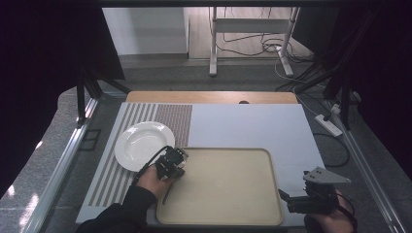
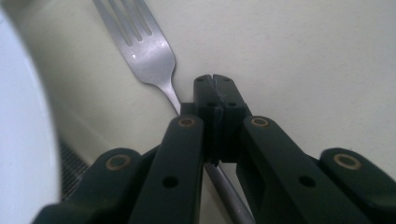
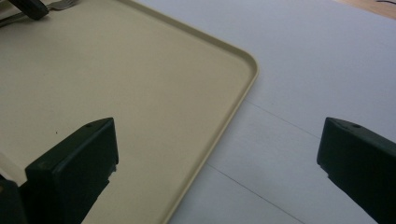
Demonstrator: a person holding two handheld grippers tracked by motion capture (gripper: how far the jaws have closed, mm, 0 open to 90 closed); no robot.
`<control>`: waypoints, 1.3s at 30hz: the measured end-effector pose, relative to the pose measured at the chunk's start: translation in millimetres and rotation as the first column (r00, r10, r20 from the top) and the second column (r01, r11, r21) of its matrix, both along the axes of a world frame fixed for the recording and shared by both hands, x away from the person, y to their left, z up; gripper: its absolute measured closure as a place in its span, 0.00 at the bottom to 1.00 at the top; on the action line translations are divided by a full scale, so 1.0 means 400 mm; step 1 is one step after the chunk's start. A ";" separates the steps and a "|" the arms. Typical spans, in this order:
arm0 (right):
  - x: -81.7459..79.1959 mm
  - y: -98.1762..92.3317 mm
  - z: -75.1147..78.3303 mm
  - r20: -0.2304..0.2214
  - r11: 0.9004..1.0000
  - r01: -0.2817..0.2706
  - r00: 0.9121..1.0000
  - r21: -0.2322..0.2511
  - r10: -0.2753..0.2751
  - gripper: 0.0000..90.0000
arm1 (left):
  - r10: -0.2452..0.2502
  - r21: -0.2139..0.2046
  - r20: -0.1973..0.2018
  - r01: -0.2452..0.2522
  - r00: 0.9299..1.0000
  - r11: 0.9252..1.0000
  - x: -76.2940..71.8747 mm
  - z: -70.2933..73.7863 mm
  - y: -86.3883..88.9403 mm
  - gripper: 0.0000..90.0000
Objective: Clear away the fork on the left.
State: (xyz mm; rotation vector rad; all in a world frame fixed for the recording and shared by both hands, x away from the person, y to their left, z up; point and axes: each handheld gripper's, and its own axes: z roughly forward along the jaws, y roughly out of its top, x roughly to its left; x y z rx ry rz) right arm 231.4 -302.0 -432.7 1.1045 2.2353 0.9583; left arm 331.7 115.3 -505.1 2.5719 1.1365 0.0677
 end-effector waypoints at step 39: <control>0.000 0.002 0.000 0.000 1.000 -0.007 1.000 -0.004 0.007 0.00 | 0.057 -0.198 0.174 -0.022 0.983 0.980 -0.012 0.063 0.074 0.46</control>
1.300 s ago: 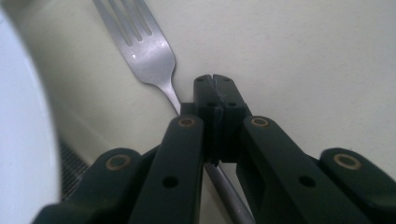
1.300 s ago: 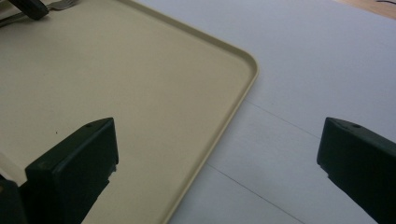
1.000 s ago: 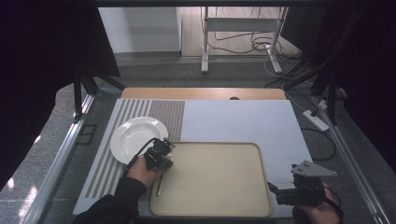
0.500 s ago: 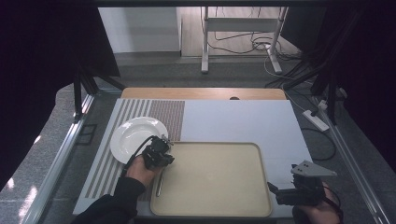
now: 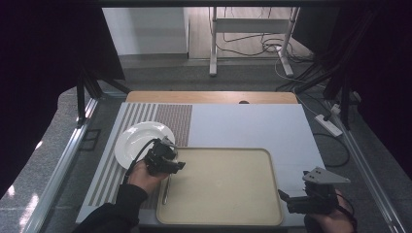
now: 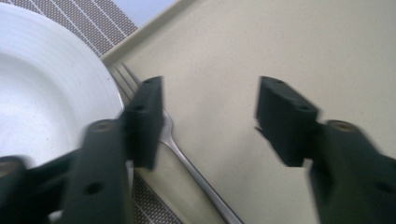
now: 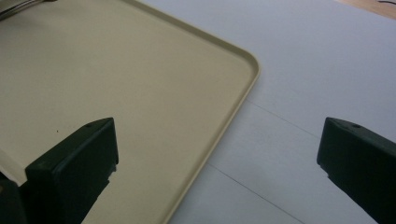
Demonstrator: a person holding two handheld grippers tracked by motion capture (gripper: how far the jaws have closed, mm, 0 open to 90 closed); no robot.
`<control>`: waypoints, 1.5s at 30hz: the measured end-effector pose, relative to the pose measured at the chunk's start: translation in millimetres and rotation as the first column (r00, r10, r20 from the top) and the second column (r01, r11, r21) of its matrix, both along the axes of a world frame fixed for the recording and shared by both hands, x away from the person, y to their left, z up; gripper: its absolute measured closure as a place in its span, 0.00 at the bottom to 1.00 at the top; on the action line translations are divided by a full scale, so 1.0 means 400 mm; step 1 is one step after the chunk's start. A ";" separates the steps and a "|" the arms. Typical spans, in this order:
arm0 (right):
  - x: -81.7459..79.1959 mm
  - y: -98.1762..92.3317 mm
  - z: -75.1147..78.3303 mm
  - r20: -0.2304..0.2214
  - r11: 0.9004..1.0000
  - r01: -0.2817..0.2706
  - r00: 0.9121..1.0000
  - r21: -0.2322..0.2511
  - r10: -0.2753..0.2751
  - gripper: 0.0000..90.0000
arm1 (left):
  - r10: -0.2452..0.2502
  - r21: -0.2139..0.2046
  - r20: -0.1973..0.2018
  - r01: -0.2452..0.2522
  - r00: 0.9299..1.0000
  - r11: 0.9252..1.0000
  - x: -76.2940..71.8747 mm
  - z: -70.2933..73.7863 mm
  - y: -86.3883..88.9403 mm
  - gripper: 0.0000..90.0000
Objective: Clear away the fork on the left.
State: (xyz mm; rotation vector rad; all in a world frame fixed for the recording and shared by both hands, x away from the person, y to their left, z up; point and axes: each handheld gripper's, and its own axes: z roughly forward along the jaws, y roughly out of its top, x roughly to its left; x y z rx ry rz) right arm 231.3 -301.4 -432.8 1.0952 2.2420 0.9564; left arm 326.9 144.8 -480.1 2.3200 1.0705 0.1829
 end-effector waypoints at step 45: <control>-0.001 0.003 0.001 -0.002 1.000 -0.004 1.000 -0.004 0.004 0.00 | 0.119 -0.198 0.080 -0.101 0.990 0.975 -0.093 0.034 0.210 0.00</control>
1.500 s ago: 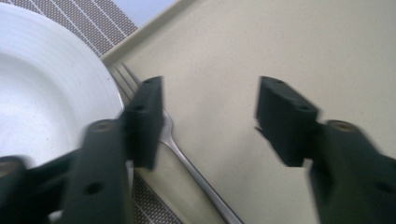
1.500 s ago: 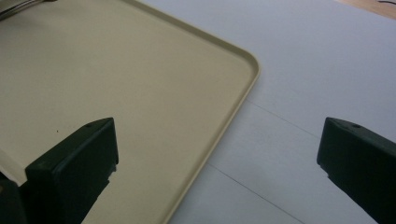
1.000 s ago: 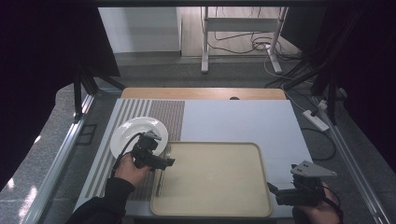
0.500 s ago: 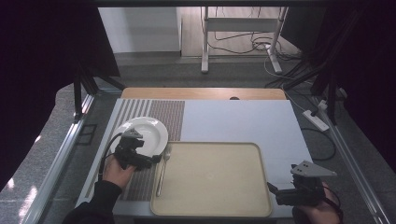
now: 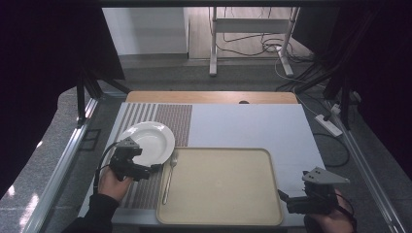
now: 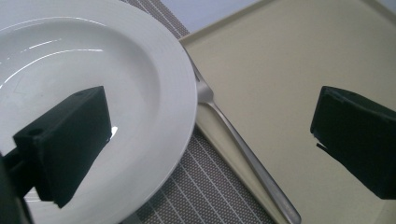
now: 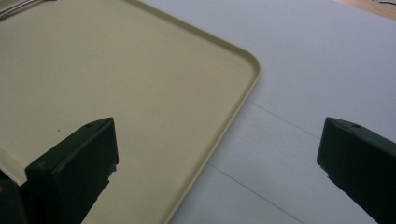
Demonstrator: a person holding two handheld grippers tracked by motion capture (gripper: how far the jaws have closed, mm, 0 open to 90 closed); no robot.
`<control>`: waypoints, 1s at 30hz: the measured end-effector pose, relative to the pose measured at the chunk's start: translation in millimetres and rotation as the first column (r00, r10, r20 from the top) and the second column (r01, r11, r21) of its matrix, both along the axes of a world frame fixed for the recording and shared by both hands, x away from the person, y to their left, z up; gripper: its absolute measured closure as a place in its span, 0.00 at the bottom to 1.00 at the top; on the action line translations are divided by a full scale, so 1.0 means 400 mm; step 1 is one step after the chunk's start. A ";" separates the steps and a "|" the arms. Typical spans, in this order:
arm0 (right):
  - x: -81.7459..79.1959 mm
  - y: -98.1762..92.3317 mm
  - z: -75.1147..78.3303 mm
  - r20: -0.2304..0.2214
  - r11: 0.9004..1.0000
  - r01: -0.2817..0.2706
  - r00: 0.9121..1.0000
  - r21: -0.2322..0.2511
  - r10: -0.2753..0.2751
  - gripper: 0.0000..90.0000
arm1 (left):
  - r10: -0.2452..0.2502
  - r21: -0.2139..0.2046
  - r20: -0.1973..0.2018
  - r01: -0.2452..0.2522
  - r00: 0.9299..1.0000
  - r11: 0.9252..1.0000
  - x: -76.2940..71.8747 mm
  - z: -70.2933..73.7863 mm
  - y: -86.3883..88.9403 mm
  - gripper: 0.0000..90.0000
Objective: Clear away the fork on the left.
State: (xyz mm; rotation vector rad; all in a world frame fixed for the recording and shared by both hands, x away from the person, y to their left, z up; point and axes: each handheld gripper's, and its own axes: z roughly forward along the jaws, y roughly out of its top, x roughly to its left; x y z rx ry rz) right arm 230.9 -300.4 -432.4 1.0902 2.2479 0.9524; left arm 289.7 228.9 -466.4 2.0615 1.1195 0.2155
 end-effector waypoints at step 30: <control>0.001 0.001 -0.001 -0.002 1.000 0.002 1.000 -0.002 -0.002 0.00 | 0.020 -0.042 0.034 -0.018 0.999 0.999 -0.081 0.017 0.032 0.00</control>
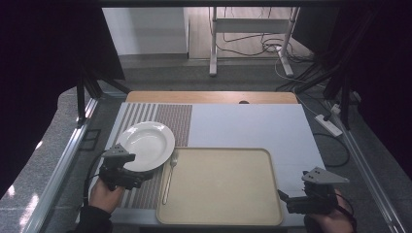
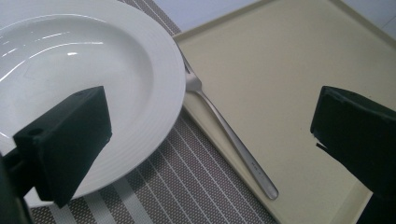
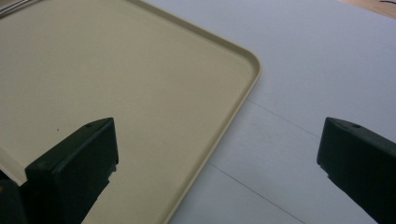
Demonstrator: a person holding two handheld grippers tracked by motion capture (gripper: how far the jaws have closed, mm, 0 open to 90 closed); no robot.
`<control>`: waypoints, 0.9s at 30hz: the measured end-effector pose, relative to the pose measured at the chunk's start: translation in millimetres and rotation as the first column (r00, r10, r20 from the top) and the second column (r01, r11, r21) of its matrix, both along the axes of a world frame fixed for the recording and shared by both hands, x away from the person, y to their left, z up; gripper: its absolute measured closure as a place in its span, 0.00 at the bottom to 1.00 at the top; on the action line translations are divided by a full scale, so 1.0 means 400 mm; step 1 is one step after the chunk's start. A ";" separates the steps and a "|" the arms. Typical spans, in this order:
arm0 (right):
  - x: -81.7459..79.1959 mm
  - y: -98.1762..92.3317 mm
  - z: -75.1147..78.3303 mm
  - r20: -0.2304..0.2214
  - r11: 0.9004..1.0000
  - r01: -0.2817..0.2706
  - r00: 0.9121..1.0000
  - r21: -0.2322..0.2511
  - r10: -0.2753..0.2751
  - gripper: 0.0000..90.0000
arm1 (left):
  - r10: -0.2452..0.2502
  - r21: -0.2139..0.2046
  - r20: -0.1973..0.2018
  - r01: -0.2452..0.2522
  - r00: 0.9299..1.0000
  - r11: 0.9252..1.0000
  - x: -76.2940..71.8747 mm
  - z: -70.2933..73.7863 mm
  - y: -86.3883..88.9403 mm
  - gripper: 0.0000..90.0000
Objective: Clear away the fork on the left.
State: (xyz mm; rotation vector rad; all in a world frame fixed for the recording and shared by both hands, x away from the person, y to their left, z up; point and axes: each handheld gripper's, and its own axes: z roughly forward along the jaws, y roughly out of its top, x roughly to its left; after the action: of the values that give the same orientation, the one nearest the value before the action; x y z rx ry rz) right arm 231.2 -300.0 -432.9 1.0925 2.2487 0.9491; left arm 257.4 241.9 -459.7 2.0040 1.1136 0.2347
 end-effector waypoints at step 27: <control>0.001 0.000 0.000 -0.004 1.000 0.002 1.000 -0.001 -0.002 0.00 | 0.046 -0.017 -0.003 -0.046 0.999 0.999 -0.054 -0.002 0.044 0.00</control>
State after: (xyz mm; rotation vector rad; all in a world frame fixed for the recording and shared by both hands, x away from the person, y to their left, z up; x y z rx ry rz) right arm 231.5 -300.1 -433.1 1.0973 2.2501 0.9459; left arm 235.7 259.4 -460.5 1.9652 1.1602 0.2458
